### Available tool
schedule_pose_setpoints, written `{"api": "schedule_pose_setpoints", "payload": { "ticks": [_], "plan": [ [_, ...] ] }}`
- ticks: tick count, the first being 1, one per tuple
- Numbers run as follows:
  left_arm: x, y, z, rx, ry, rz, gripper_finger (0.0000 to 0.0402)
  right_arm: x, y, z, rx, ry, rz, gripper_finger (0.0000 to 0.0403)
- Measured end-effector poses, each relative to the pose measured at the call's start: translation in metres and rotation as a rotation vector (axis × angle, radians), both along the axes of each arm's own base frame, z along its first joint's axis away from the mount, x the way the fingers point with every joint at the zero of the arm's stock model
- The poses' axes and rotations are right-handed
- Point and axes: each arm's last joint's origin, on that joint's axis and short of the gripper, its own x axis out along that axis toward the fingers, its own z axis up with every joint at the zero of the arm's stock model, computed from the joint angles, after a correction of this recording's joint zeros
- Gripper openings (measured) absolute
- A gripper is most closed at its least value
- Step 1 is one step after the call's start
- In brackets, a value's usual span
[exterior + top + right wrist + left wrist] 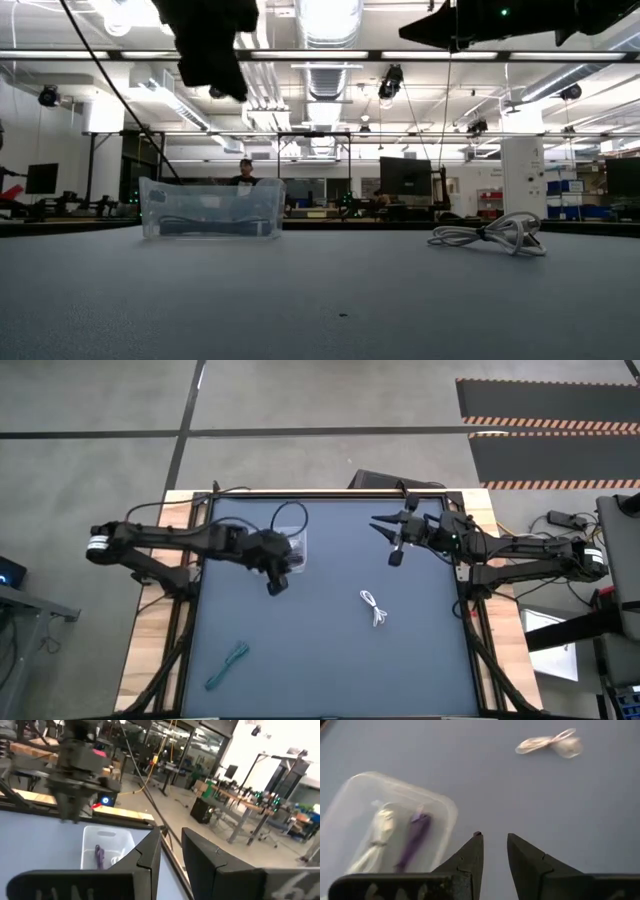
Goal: Pick and place USB-C Cables
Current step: Put the blue charger cable into the bin
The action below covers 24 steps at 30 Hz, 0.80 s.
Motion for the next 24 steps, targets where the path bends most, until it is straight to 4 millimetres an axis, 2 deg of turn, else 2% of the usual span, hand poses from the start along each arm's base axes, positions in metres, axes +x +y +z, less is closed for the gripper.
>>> {"api": "schedule_pose_setpoints", "payload": {
  "ticks": [7, 14, 20, 24],
  "plan": [
    [0.000, -0.040, 0.001, -0.152, -0.037, 0.021, 0.0070, 0.000, 0.000, 0.003, -0.056, -0.021, -0.003, 0.0068],
    [-0.004, -0.078, -0.007, -0.445, 0.042, 0.116, 0.0070, 0.000, 0.000, 0.004, -0.084, -0.021, -0.005, 0.0068],
    [-0.007, -0.116, -0.023, -0.665, 0.223, 0.182, 0.0070, 0.000, 0.000, 0.005, -0.097, -0.029, -0.006, 0.0068],
    [-0.011, -0.137, -0.037, -0.739, 0.379, 0.228, 0.0070, 0.000, 0.000, 0.005, -0.103, -0.028, -0.007, 0.0068]
  ]
}}
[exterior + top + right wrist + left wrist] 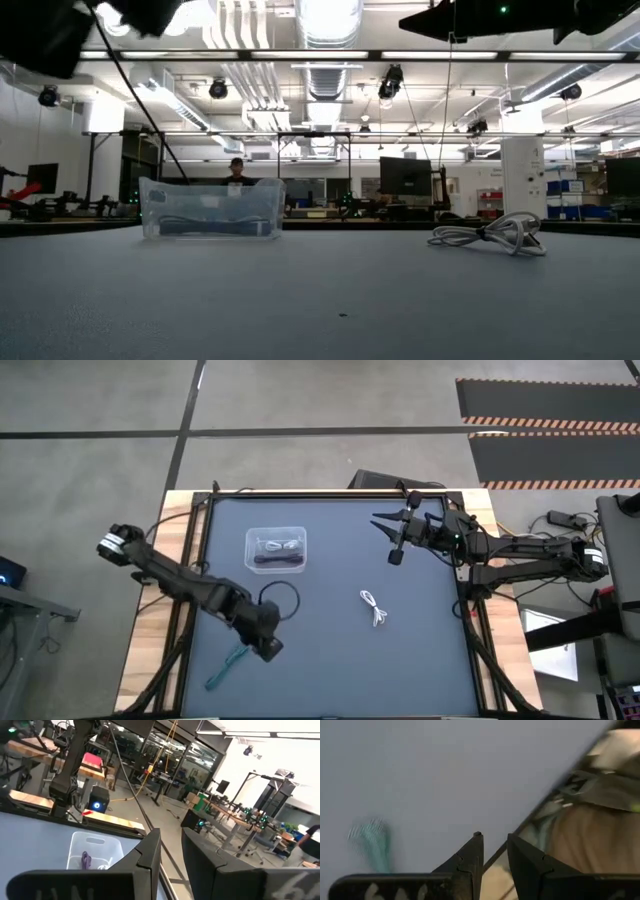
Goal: Pick and place USB-C Cables
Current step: Put the blue charger cable into the bin
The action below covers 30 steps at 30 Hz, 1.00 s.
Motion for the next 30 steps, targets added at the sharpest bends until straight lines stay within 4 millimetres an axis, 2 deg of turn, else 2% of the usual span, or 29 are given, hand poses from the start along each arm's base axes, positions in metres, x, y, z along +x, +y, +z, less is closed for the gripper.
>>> {"api": "schedule_pose_setpoints", "payload": {
  "ticks": [6, 10, 18, 27, 30],
  "plan": [
    [-0.017, -0.014, -0.025, -0.034, 0.411, 0.074, 0.0070, 0.000, 0.000, 0.001, -0.013, -0.008, -0.001, 0.0068],
    [-0.025, -0.024, -0.038, 0.018, 0.527, 0.055, 0.0070, 0.000, 0.000, 0.001, -0.016, -0.007, -0.002, 0.0068],
    [-0.019, -0.033, -0.062, 0.122, 0.566, 0.059, 0.0070, 0.000, 0.000, 0.001, -0.015, -0.007, -0.002, 0.0068],
    [-0.027, -0.037, -0.074, 0.182, 0.580, 0.029, 0.0071, 0.000, 0.000, 0.000, -0.006, 0.001, -0.001, 0.0068],
    [-0.029, -0.037, -0.075, 0.193, 0.583, 0.038, 0.0083, 0.000, 0.000, 0.000, -0.006, 0.002, -0.001, 0.0068]
  ]
}}
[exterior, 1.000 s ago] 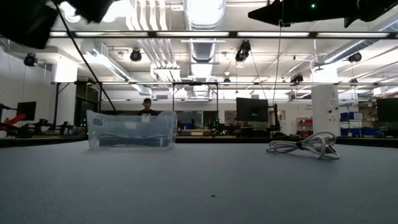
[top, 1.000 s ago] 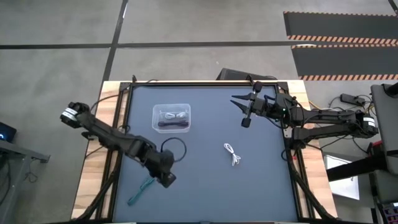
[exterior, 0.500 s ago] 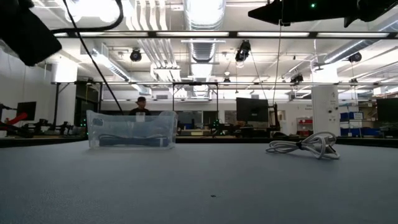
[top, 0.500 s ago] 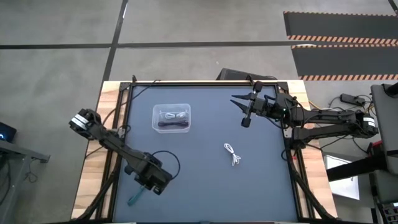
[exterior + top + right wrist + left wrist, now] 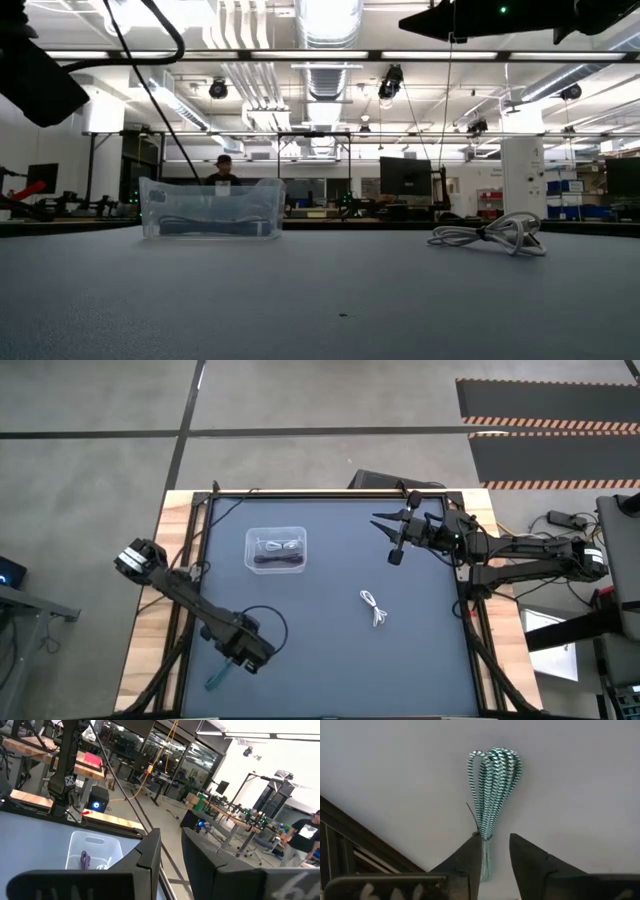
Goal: Pick and place USB-C Cables
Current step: Put the blue charger cable into the bin
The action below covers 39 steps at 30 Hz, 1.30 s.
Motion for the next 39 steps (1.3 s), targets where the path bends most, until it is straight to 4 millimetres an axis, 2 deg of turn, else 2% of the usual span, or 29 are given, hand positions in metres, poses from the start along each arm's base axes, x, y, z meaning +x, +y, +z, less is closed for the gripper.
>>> {"api": "schedule_pose_setpoints", "payload": {
  "ticks": [8, 12, 20, 24, 29, 39],
  "plan": [
    [-0.010, 0.000, -0.010, 0.035, 0.036, 0.001, 0.0168, 0.000, 0.000, -0.001, 0.016, 0.011, 0.001, 0.0068],
    [-0.013, 0.001, -0.014, 0.042, 0.044, 0.000, 0.0190, 0.000, 0.000, -0.002, 0.017, 0.015, 0.001, 0.0068],
    [-0.011, -0.001, -0.016, 0.048, -0.012, -0.029, 0.0194, 0.000, 0.000, -0.002, 0.019, 0.017, 0.001, 0.0068],
    [-0.010, -0.002, -0.027, 0.024, -0.076, -0.027, 0.0194, 0.000, 0.000, -0.002, 0.022, 0.017, 0.001, 0.0068],
    [-0.016, 0.003, -0.038, 0.032, -0.064, -0.022, 0.0193, 0.000, 0.000, -0.002, 0.022, 0.018, 0.000, 0.0068],
    [-0.017, 0.004, -0.041, 0.028, -0.072, -0.005, 0.0155, 0.000, 0.000, -0.002, 0.016, 0.019, 0.000, 0.0068]
  ]
}}
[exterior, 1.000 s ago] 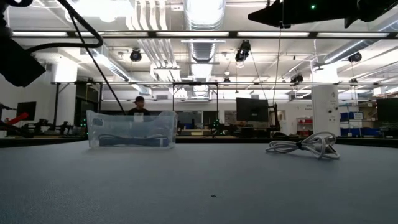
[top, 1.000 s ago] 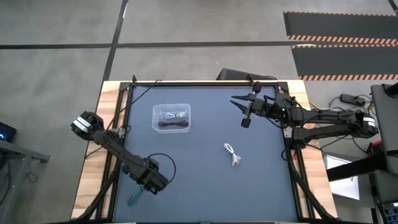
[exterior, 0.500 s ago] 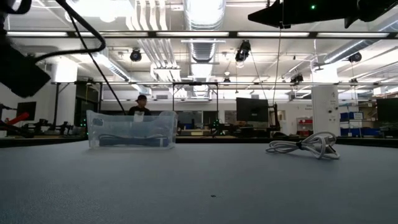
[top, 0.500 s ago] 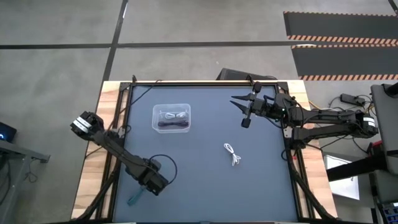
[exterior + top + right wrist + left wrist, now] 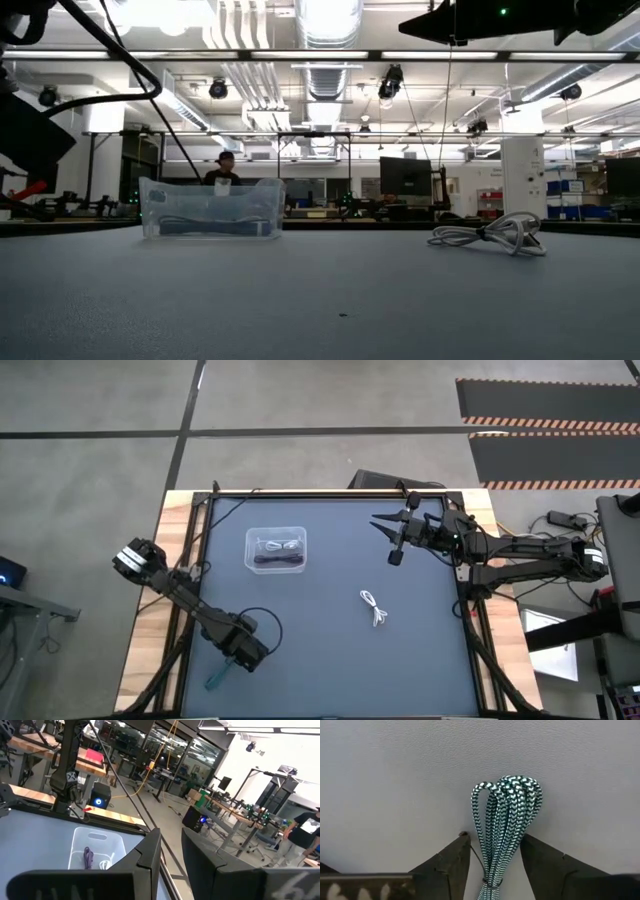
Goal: Pick and place USB-C Cables
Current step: Put the blue charger cable into the bin
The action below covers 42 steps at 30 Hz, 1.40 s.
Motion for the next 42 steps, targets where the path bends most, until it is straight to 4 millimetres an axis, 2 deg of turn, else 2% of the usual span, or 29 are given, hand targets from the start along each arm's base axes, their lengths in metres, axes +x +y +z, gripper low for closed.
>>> {"api": "schedule_pose_setpoints", "payload": {
  "ticks": [5, 14, 21, 28, 35, 42],
  "plan": [
    [0.001, -0.001, -0.001, -0.007, -0.014, 0.000, 0.0117, 0.000, 0.000, 0.000, 0.000, 0.000, 0.000, 0.0068],
    [0.003, -0.002, 0.000, -0.017, -0.035, -0.003, 0.0014, 0.000, 0.000, 0.000, -0.002, 0.001, 0.000, 0.0068],
    [0.004, -0.002, 0.007, 0.009, -0.079, -0.026, 0.0011, -0.003, 0.001, 0.003, 0.004, -0.020, 0.003, 0.0068],
    [0.004, 0.003, 0.028, 0.060, -0.231, -0.015, 0.0009, -0.003, 0.001, 0.003, 0.006, -0.020, 0.004, 0.0068],
    [0.008, 0.010, 0.063, 0.155, -0.485, -0.084, 0.0008, -0.003, 0.001, 0.003, 0.002, -0.019, 0.003, 0.0068],
    [0.012, 0.030, 0.104, 0.351, -0.740, -0.172, 0.0008, -0.003, 0.001, 0.002, 0.048, -0.022, 0.010, 0.0068]
  ]
}}
